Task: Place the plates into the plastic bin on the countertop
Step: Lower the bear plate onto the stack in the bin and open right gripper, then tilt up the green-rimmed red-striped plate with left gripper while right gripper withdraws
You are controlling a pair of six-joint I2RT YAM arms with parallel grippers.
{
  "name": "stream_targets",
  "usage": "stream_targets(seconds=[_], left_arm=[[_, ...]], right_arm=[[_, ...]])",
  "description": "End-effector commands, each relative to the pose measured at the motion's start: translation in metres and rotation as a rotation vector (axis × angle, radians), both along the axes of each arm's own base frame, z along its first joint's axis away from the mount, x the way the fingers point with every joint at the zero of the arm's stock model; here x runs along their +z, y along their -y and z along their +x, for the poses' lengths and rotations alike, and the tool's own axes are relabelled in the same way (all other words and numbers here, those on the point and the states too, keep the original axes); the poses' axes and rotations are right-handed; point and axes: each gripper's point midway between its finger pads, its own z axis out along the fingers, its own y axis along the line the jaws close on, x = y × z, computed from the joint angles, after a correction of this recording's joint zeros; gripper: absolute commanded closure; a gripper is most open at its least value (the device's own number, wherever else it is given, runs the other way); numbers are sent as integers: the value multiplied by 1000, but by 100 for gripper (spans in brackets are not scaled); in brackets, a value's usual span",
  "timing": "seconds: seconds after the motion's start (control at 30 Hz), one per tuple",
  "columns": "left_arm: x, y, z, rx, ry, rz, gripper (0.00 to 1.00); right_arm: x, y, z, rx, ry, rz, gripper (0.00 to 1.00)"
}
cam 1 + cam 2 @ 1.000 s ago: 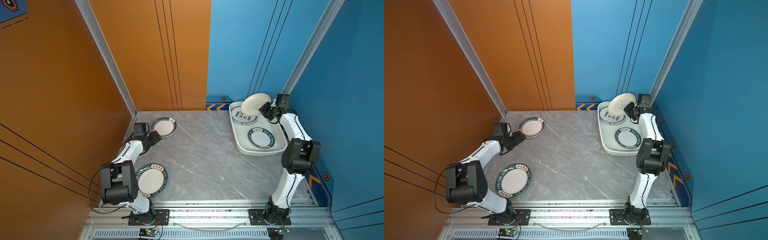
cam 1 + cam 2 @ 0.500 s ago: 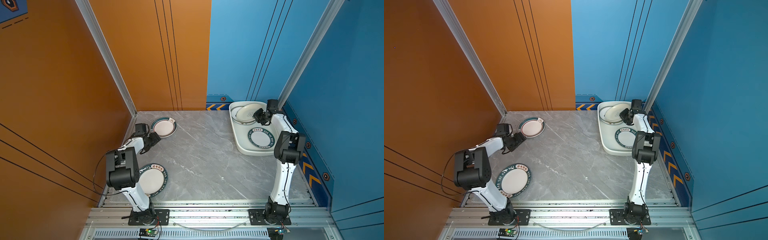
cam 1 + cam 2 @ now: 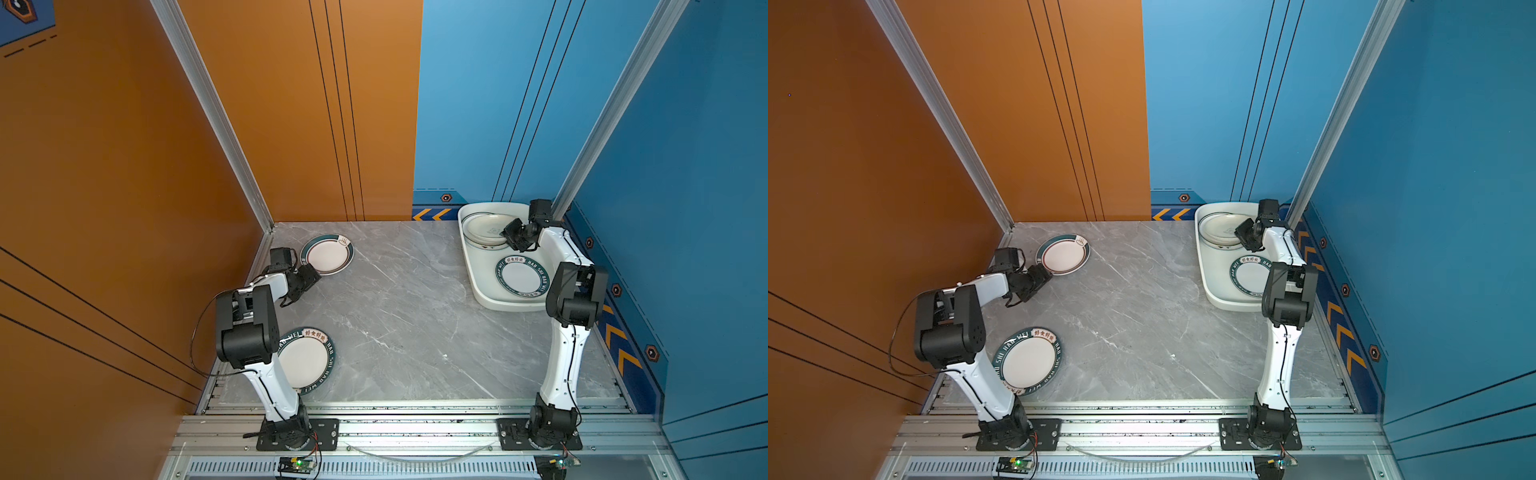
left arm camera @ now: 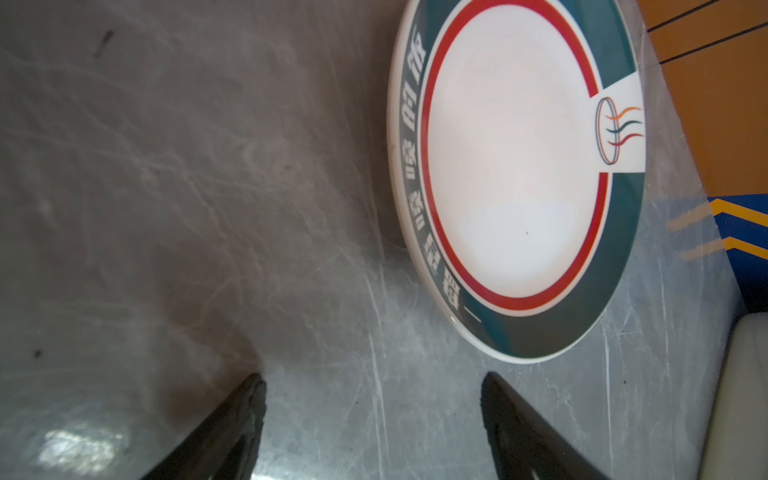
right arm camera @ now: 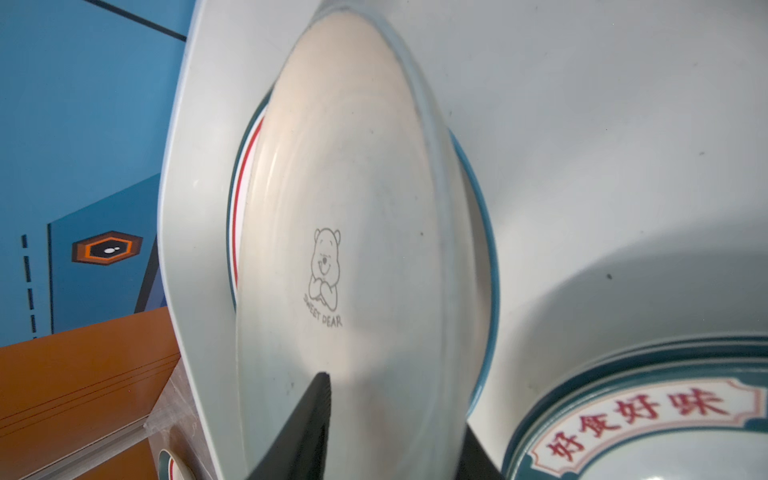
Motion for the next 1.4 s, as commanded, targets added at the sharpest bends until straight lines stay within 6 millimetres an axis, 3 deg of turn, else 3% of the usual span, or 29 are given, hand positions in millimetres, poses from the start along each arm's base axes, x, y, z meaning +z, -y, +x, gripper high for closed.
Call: stream_targets(seconds=[0.0,0.17,0.33,0.5,0.67,0.8,0.97,1.2,1.37], left_arm=[[2,0,7,-6,8,-19,17],[-4,0,10,-5,-1,-20,17],[-8,-1,15,0,-2,-22,18],[-11,-5,23,6,-4,-13,18],[-19,-6,30,8,-14,-12,18],[-27,-5,33,8,-28,-10,18],[-36,-1,34,4,-47,-19,19],[-38,2,42,8,-65,-17,22],[-50,5,45,21,-83,-51,32]], right_arm=[[-4,-1,-6,18,-37,-30,54],[8,5,-15,25,-38,-88,49],[46,15,-30,8,10,-174,48],[97,25,-62,-18,74,-268,47],[124,27,-100,-34,115,-324,47],[131,21,-120,-5,130,-316,46],[126,16,-134,11,133,-294,47],[121,8,-135,22,142,-268,48],[119,2,-135,32,146,-260,48]])
